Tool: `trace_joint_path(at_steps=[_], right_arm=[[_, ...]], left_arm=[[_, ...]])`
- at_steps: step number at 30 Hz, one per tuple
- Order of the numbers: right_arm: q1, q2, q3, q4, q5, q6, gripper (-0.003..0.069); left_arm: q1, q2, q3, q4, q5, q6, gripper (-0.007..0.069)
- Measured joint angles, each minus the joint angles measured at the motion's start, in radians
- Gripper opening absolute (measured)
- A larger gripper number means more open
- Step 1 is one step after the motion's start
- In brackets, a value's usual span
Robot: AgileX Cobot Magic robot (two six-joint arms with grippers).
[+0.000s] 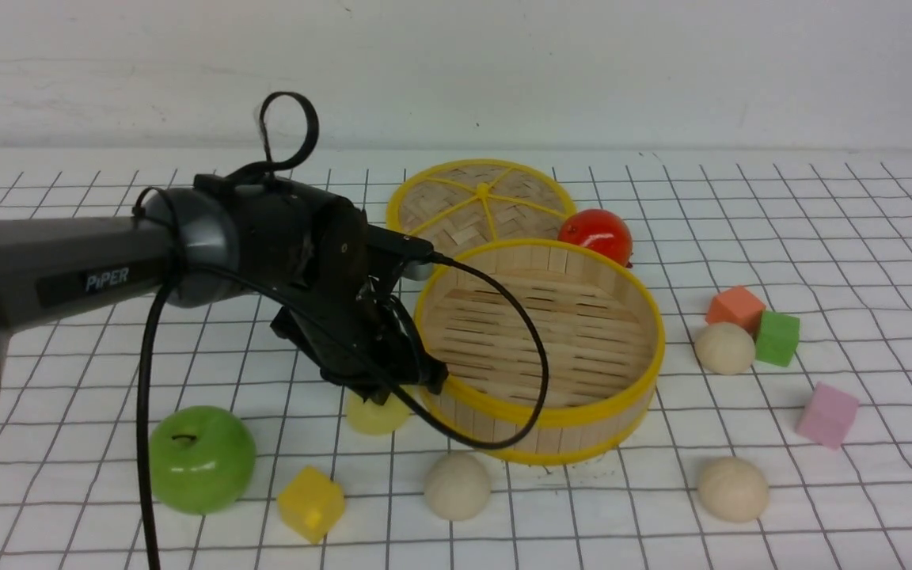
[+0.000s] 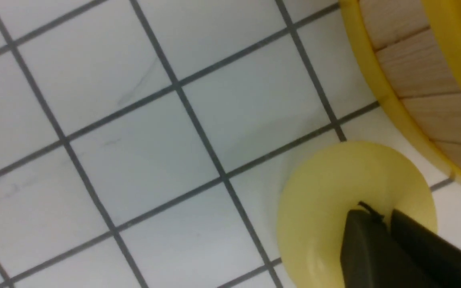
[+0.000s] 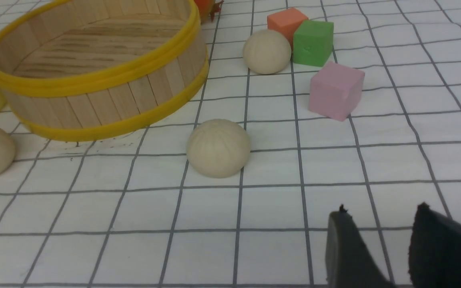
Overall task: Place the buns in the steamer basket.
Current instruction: Use the left arm to grab a steamed stuffed bun, then use the left arm to put the steamed stuffed bun into the steamer
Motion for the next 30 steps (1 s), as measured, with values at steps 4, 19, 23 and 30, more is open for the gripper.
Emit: trace_joint_path(at_steps=[4, 19, 23, 30], right_arm=[[0.0, 0.0, 0.0, 0.0, 0.0, 0.0, 0.0239], [0.0, 0.0, 0.0, 0.0, 0.0, 0.0, 0.0239], [0.0, 0.0, 0.0, 0.0, 0.0, 0.0, 0.0239], [0.0, 0.0, 0.0, 0.0, 0.0, 0.0, 0.0239]], left_arm=[[0.0, -0.062, 0.003, 0.003, 0.051, -0.008, -0.0013], [-0.071, -0.157, -0.042, -0.141, -0.169, 0.121, -0.0013], [-0.062, -0.01, -0.119, -0.135, -0.215, 0.128, 0.0017], [-0.062, 0.076, -0.182, -0.122, -0.197, 0.128, 0.0269]])
